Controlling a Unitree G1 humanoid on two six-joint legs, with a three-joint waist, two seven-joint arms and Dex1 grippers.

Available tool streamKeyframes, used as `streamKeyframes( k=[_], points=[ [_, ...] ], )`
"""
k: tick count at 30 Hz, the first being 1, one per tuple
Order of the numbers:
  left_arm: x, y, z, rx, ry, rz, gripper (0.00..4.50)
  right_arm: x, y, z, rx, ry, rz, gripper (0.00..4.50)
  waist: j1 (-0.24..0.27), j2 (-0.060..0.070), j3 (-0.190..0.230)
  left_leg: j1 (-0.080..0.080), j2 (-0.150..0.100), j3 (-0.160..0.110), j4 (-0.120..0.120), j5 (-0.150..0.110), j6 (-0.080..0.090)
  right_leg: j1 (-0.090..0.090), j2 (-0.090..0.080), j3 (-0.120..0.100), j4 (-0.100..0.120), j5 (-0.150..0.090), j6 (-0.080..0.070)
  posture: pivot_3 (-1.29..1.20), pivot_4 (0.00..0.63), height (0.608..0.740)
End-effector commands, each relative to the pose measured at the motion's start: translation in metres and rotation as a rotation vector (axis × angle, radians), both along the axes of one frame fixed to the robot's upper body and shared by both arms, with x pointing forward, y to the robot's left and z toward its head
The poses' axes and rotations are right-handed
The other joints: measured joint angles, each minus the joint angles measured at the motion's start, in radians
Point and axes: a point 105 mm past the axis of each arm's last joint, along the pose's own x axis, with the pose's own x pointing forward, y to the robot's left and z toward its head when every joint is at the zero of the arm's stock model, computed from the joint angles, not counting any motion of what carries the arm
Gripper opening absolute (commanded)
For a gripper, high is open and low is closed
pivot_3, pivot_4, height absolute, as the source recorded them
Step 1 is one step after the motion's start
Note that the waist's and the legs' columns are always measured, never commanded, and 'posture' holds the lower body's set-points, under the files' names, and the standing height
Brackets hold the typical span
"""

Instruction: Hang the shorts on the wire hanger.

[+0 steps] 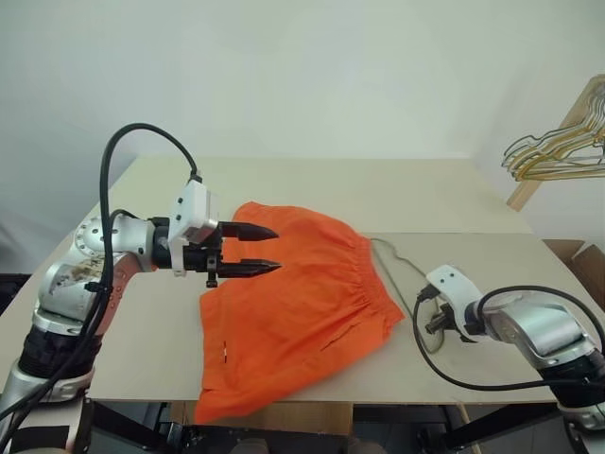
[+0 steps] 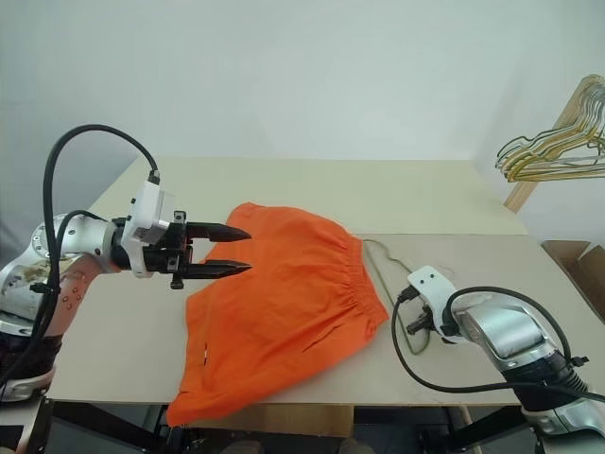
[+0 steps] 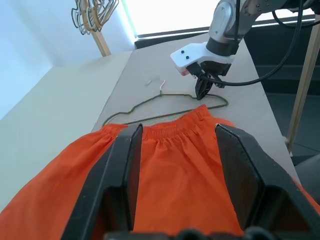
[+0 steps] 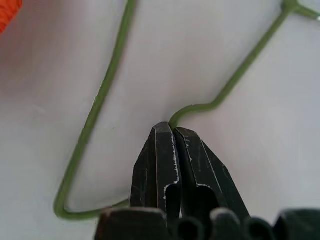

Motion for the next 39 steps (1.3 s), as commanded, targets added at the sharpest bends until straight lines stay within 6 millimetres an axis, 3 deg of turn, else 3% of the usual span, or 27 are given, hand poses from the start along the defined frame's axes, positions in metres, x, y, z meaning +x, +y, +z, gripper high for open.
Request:
streamKeyframes(
  k=[1, 6, 10, 12, 16, 20, 22, 27, 33, 39],
  points=[
    [-0.001, -0.007, 0.008, -0.023, -0.039, -0.014, 2.49, 0.004, -0.021, 0.004, 0.01, 0.01, -0.193, 0.05, -0.001, -0.001, -0.001, 0.0, 0.0, 0.0, 0.0, 0.0, 0.0, 0.001, 0.0, 0.0, 0.0, 0.0, 0.0, 0.0, 0.0, 0.74],
    [0.004, -0.008, 0.009, -0.029, -0.041, -0.015, 2.49, 0.018, -0.045, 0.026, 0.078, -0.069, -0.464, 0.05, -0.006, 0.0, 0.0, 0.0, 0.0, 0.0, 0.0, 0.0, 0.0, 0.0, 0.0, 0.0, 0.0, 0.0, 0.0, -0.03, 0.0, 0.74],
    [0.012, -0.009, 0.011, -0.043, -0.052, -0.005, 2.49, 0.034, -0.066, 0.066, -0.025, -0.351, -0.473, 0.05, -0.012, 0.002, -0.001, -0.005, -0.001, 0.0, 0.0, 0.0, 0.0, -0.006, 0.0, 0.001, 0.001, 0.0, 0.0, -0.05, 0.0, 0.74],
    [0.02, -0.01, 0.015, -0.064, -0.061, 0.018, 2.49, 0.042, -0.066, 0.094, -0.143, -0.558, -0.344, 0.05, -0.013, 0.004, -0.002, -0.012, -0.001, 0.001, 0.001, 0.0, -0.001, -0.014, -0.001, 0.001, 0.003, 0.001, 0.001, -0.07, 0.0, 0.74],
    [0.048, -0.013, 0.04, -0.155, -0.079, 0.111, 2.49, 0.047, -0.043, 0.147, -0.383, -0.88, 0.031, 0.05, -0.027, 0.004, -0.002, -0.016, -0.001, 0.001, 0.003, 0.0, -0.001, -0.017, -0.001, 0.001, 0.003, 0.001, 0.001, -0.08, 0.0, 0.74],
    [0.068, -0.013, 0.067, -0.236, -0.082, 0.162, 2.49, 0.046, -0.02, 0.179, -0.725, -1.115, 0.451, 0.05, -0.049, 0.004, -0.002, -0.015, -0.001, 0.001, 0.003, 0.0, -0.001, -0.016, -0.001, 0.001, 0.002, 0.001, 0.002, -0.09, 0.0, 0.74],
    [0.069, -0.015, 0.074, -0.258, -0.079, 0.144, 2.49, 0.045, -0.011, 0.184, -0.907, -1.195, 0.664, 0.05, -0.059, 0.004, -0.002, -0.015, -0.002, 0.002, 0.002, 0.0, -0.001, -0.016, -0.001, 0.002, 0.001, 0.001, 0.002, -0.09, 0.0, 0.74],
    [0.061, -0.02, 0.067, -0.221, -0.072, 0.1, 2.49, 0.045, 0.002, 0.187, -1.117, -1.316, 0.969, 0.05, -0.083, 0.004, -0.001, -0.014, -0.001, 0.004, 0.002, 0.001, -0.001, -0.017, -0.001, 0.006, 0.002, 0.001, 0.002, -0.09, 0.0, 0.74],
    [0.065, -0.023, 0.054, -0.119, -0.024, 0.101, 2.49, 0.041, 0.021, 0.188, -1.135, -1.401, 1.137, 0.05, -0.094, 0.004, -0.001, -0.014, -0.001, 0.003, 0.002, 0.0, -0.001, -0.017, -0.001, 0.006, 0.002, 0.001, 0.002, -0.09, 0.0, 0.74],
    [0.056, -0.044, 0.018, 0.102, 0.035, -0.007, 2.49, 0.045, 0.036, 0.195, -1.129, -1.453, 1.186, 0.05, -0.095, 0.005, -0.002, -0.014, -0.001, 0.003, 0.002, 0.0, -0.001, -0.016, -0.001, 0.006, 0.002, 0.001, 0.002, -0.09, 0.0, 0.74]
  ],
)
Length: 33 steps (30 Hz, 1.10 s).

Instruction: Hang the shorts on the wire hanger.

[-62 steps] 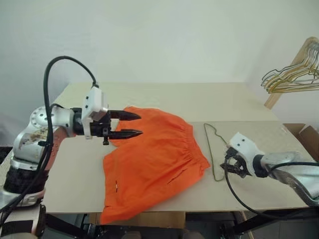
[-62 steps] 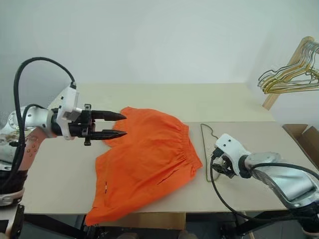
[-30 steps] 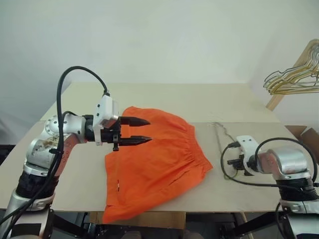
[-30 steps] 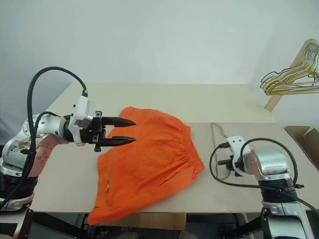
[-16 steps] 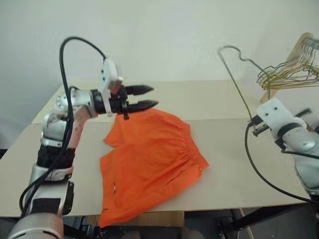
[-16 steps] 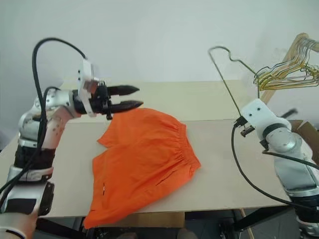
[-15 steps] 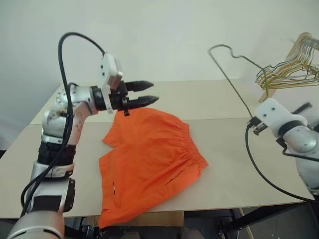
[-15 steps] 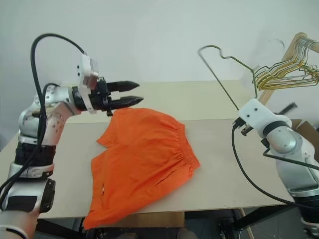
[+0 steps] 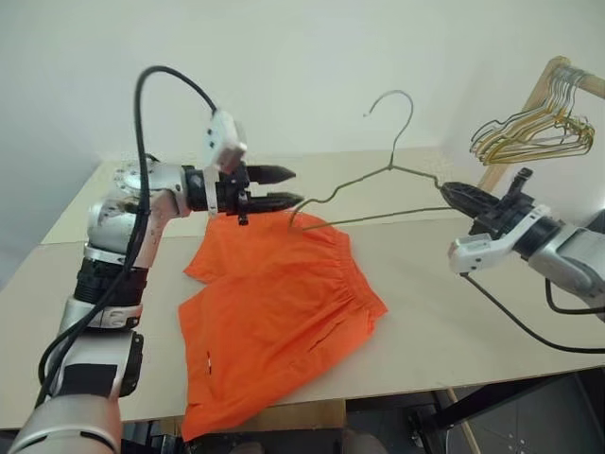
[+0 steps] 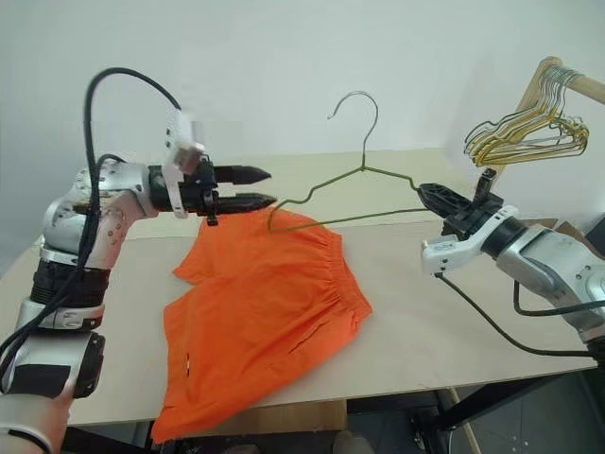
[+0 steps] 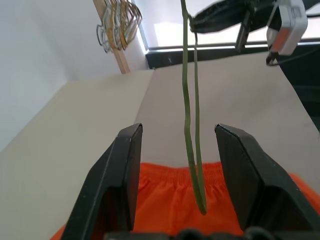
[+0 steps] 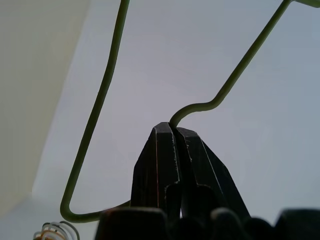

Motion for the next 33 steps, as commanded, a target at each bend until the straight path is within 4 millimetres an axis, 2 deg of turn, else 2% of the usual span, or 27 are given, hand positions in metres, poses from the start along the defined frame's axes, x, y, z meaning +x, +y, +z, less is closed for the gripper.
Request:
streamKeyframes(
  k=[1, 8, 11, 16, 17, 26, 31, 33],
  points=[
    [-0.008, -0.012, -0.003, 0.085, 0.01, -0.076, 2.49, 0.002, 0.005, 0.015, -0.003, -0.05, 0.024, 0.05, -0.001, 0.0, 0.0, 0.0, 0.0, 0.0, 0.0, 0.0, 0.0, 0.0, 0.0, 0.0, 0.0, 0.0, 0.0, -0.09, 0.0, 0.74],
    [0.005, -0.023, -0.028, 0.212, 0.008, -0.009, 2.49, 0.001, 0.015, 0.018, 0.001, -0.062, 0.05, 0.05, -0.001, 0.0, 0.0, 0.0, 0.0, 0.0, 0.0, 0.0, 0.0, 0.0, 0.0, 0.0, 0.0, 0.0, 0.0, -0.1, 0.0, 0.74],
    [0.009, -0.026, -0.028, 0.195, 0.024, 0.02, 1.89, 0.001, 0.014, 0.019, -0.006, -0.065, 0.05, 0.0, -0.003, 0.0, 0.0, 0.0, 0.0, 0.0, 0.0, 0.0, 0.0, 0.0, 0.0, 0.0, 0.0, 0.0, 0.0, -0.11, 0.0, 0.74],
    [0.014, -0.025, -0.022, 0.168, 0.026, 0.044, 0.21, 0.001, 0.015, 0.018, -0.013, -0.066, 0.052, 0.0, -0.004, 0.0, 0.0, 0.0, 0.0, 0.0, 0.0, 0.0, 0.0, 0.0, 0.0, 0.0, 0.0, 0.0, 0.0, -0.11, 0.0, 0.74],
    [0.014, -0.024, -0.022, 0.17, 0.025, 0.042, 0.02, 0.0, 0.015, 0.019, -0.012, -0.067, 0.052, 0.0, -0.004, 0.0, 0.0, 0.0, 0.0, 0.0, 0.0, 0.0, 0.0, 0.0, 0.0, 0.0, 0.0, 0.0, 0.0, -0.11, 0.0, 0.74],
    [0.009, -0.015, -0.026, 0.189, 0.049, 0.016, 0.02, -0.004, 0.014, 0.018, -0.001, -0.048, 0.056, 0.0, -0.009, 0.0, 0.0, 0.0, 0.0, 0.0, 0.0, 0.0, 0.0, 0.0, 0.0, 0.0, 0.0, 0.0, 0.0, -0.12, 0.0, 0.74],
    [0.016, -0.01, -0.03, 0.205, 0.057, 0.065, 0.0, -0.017, 0.021, 0.014, 0.013, 0.033, 0.13, 1.39, -0.015, 0.0, 0.0, 0.0, 0.0, -0.001, 0.001, 0.0, 0.0, 0.0, 0.0, 0.0, 0.0, 0.0, 0.0, -0.12, 0.0, 0.74],
    [0.019, -0.008, -0.033, 0.216, 0.057, 0.093, 0.0, -0.021, 0.023, 0.013, 0.019, 0.064, 0.156, 2.18, -0.021, 0.0, 0.0, 0.0, 0.0, -0.001, 0.001, 0.0, 0.0, 0.0, 0.0, 0.0, 0.0, 0.0, 0.0, -0.12, 0.0, 0.74]
  ],
)
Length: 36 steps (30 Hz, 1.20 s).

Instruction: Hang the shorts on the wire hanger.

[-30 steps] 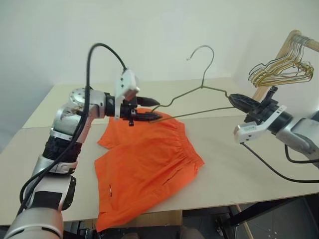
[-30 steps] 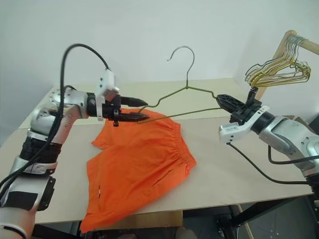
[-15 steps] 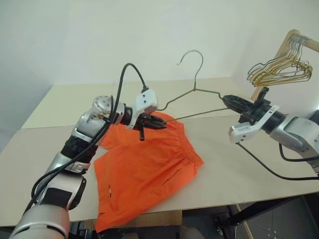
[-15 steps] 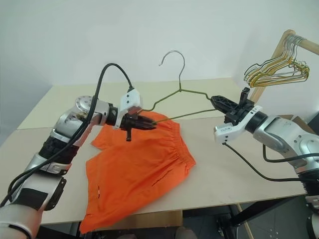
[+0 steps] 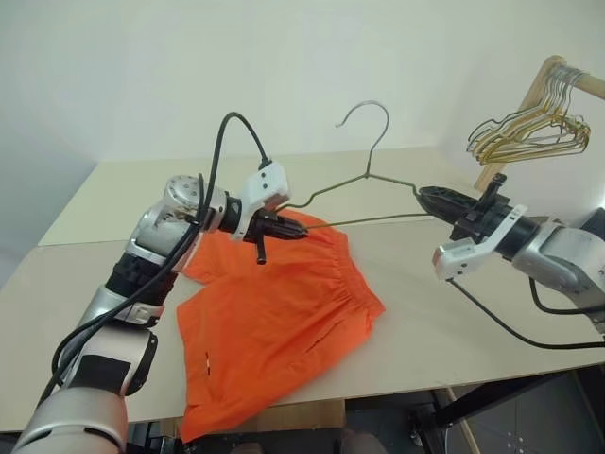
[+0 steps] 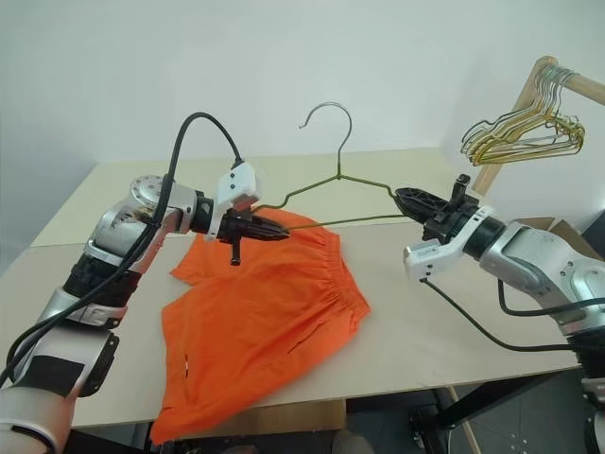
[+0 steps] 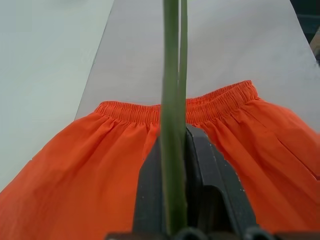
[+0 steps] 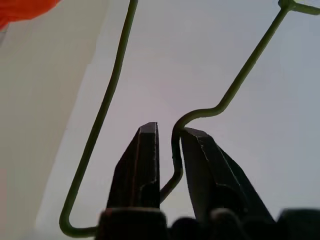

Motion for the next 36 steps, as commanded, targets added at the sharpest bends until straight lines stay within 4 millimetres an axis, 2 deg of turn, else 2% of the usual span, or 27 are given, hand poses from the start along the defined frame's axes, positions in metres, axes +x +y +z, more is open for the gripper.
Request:
streamKeyframes(
  k=[1, 4, 6, 7, 9, 11, 14, 18, 24, 29, 32, 36],
  points=[
    [0.007, 0.003, 0.005, 0.007, -0.039, 0.041, 0.0, -0.012, 0.003, 0.022, 0.023, -0.025, 0.056, 2.57, -0.007, 0.0, 0.0, 0.0, 0.0, 0.0, 0.0, 0.0, 0.0, 0.0, 0.0, 0.0, 0.0, 0.0, 0.0, -0.12, 0.0, 0.74],
    [0.011, 0.01, -0.001, 0.058, -0.084, 0.057, 0.0, -0.018, 0.003, 0.021, 0.111, 0.113, 0.054, 3.56, -0.011, 0.0, 0.0, 0.0, 0.0, -0.001, 0.0, 0.0, 0.0, 0.0, 0.001, 0.0, 0.0, 0.0, 0.0, -0.12, 0.0, 0.74],
    [0.013, 0.017, -0.008, 0.128, -0.152, 0.054, 0.0, -0.021, 0.0, 0.02, 0.204, 0.278, 0.018, 4.25, -0.011, 0.0, 0.0, 0.0, 0.001, -0.001, 0.0, 0.0, 0.0, 0.001, 0.001, 0.0, 0.0, 0.0, 0.0, -0.12, 0.0, 0.74],
    [0.013, 0.021, -0.011, 0.166, -0.192, 0.035, 0.0, -0.024, 0.001, 0.021, 0.27, 0.382, 0.004, 4.45, -0.011, 0.0, 0.0, 0.0, 0.001, -0.001, 0.0, 0.0, 0.0, 0.001, 0.0, 0.0, 0.0, 0.0, 0.0, -0.12, 0.0, 0.74],
    [0.009, 0.024, -0.012, 0.175, -0.209, -0.008, 0.0, -0.029, 0.004, 0.025, 0.446, 0.646, -0.021, 4.45, -0.013, 0.0, 0.0, 0.001, 0.001, -0.001, 0.0, 0.0, 0.001, 0.002, 0.0, 0.0, 0.0, 0.0, 0.0, -0.12, 0.0, 0.74],
    [0.006, 0.023, -0.008, 0.151, -0.208, -0.036, 0.0, -0.036, 0.008, 0.023, 0.484, 0.863, -0.032, 4.45, -0.009, 0.0, 0.0, 0.001, 0.002, -0.002, 0.0, 0.0, 0.001, 0.002, 0.0, 0.0, 0.001, 0.0, 0.0, -0.11, 0.0, 0.74],
    [0.003, 0.02, -0.003, 0.136, -0.226, -0.065, 0.0, -0.045, 0.011, 0.015, 0.41, 1.148, -0.144, 4.45, 0.0, 0.003, 0.0, 0.001, 0.002, -0.003, 0.001, -0.001, 0.001, 0.003, -0.001, -0.002, 0.0, 0.0, 0.0, -0.11, 0.0, 0.74],
    [-0.001, 0.015, -0.001, 0.114, -0.233, -0.089, 0.0, -0.033, 0.015, 0.009, 0.412, 1.281, -0.222, 4.45, 0.008, 0.002, 0.0, 0.0, 0.003, -0.003, 0.001, -0.001, 0.002, 0.001, 0.0, -0.003, -0.001, 0.0, 0.0, -0.1, 0.0, 0.74],
    [-0.007, 0.012, 0.003, 0.092, -0.243, -0.114, 0.0, -0.003, 0.013, -0.009, 0.389, 1.329, -0.397, 4.45, 0.023, 0.003, 0.0, -0.001, 0.002, -0.002, 0.001, -0.001, 0.002, -0.001, 0.0, -0.002, 0.001, 0.0, 0.0, -0.09, 0.0, 0.74],
    [-0.006, 0.01, 0.004, 0.084, -0.25, -0.117, 0.0, 0.002, 0.016, -0.016, 0.355, 1.382, -0.428, 4.45, 0.036, 0.003, 0.0, -0.003, 0.001, -0.002, 0.002, -0.001, 0.002, -0.004, -0.001, -0.003, 0.001, 0.0, 0.0, -0.09, 0.0, 0.74],
    [-0.007, 0.01, 0.005, 0.083, -0.253, -0.124, 0.0, 0.005, 0.018, -0.019, 0.355, 1.404, -0.427, 3.84, 0.044, 0.003, 0.0, -0.003, 0.001, -0.002, 0.002, -0.001, 0.002, -0.004, -0.001, -0.003, 0.001, 0.0, 0.0, -0.08, 0.0, 0.74],
    [-0.009, 0.01, 0.005, 0.085, -0.25, -0.143, 0.0, 0.005, 0.02, -0.024, 0.334, 1.423, -0.423, 2.46, 0.045, 0.003, 0.0, -0.003, 0.0, -0.002, 0.003, -0.001, 0.002, -0.004, 0.0, -0.003, 0.002, 0.0, 0.0, -0.08, 0.0, 0.74]
  ],
)
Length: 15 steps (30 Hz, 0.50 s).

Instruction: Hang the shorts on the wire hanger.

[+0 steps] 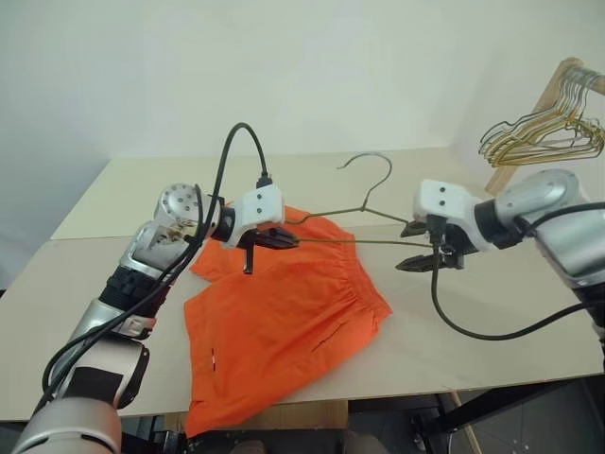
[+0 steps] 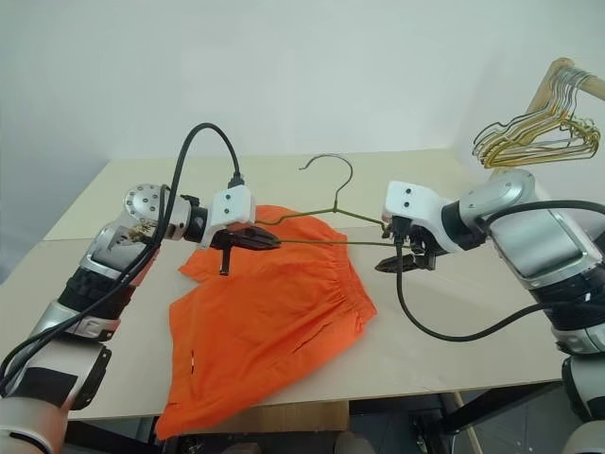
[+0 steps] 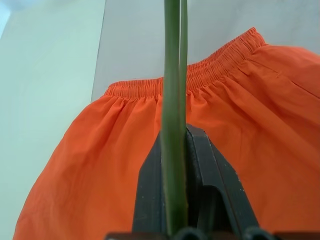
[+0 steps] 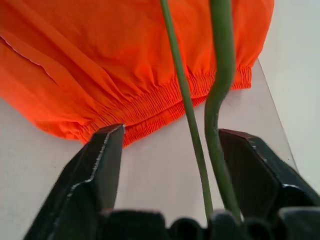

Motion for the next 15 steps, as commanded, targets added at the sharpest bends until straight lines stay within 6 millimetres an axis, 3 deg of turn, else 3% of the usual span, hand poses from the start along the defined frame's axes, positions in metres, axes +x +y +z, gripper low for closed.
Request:
streamKeyframes(
  k=[1, 7, 11, 15],
  points=[
    [-0.003, -0.002, 0.017, -0.027, -0.058, -0.034, 0.0, 0.0, 0.001, 0.008, -0.002, -0.024, 0.016, 2.09, 0.0, 0.0, 0.0, 0.0, 0.0, 0.0, 0.0, 0.0, 0.0, 0.0, 0.0, 0.0, 0.0, 0.0, 0.0, -0.08, 0.0, 0.74],
    [-0.008, -0.001, 0.017, -0.03, -0.119, -0.113, 0.0, -0.004, 0.0, 0.008, 0.007, -0.012, 0.022, 0.05, 0.0, 0.0, 0.0, 0.0, 0.0, 0.0, 0.0, 0.0, 0.0, 0.0, 0.0, 0.0, 0.0, 0.0, 0.0, -0.08, 0.0, 0.74],
    [-0.008, 0.003, 0.013, -0.021, -0.149, -0.137, 0.0, -0.017, 0.002, 0.008, 0.022, 0.011, 0.064, 0.02, 0.0, 0.0, 0.0, 0.0, 0.0, 0.0, 0.0, 0.0, 0.0, 0.0, 0.0, 0.0, 0.001, 0.0, 0.0, -0.09, 0.0, 0.74],
    [-0.007, -0.001, 0.022, -0.112, -0.126, -0.141, 1.17, -0.03, 0.004, 0.008, 0.061, 0.037, 0.073, 0.0, 0.005, 0.0, 0.0, 0.0, 0.0, 0.0, 0.001, 0.0, 0.0, 0.0, 0.0, -0.001, 0.0, 0.0, 0.0, -0.08, 0.0, 0.74]
  ],
)
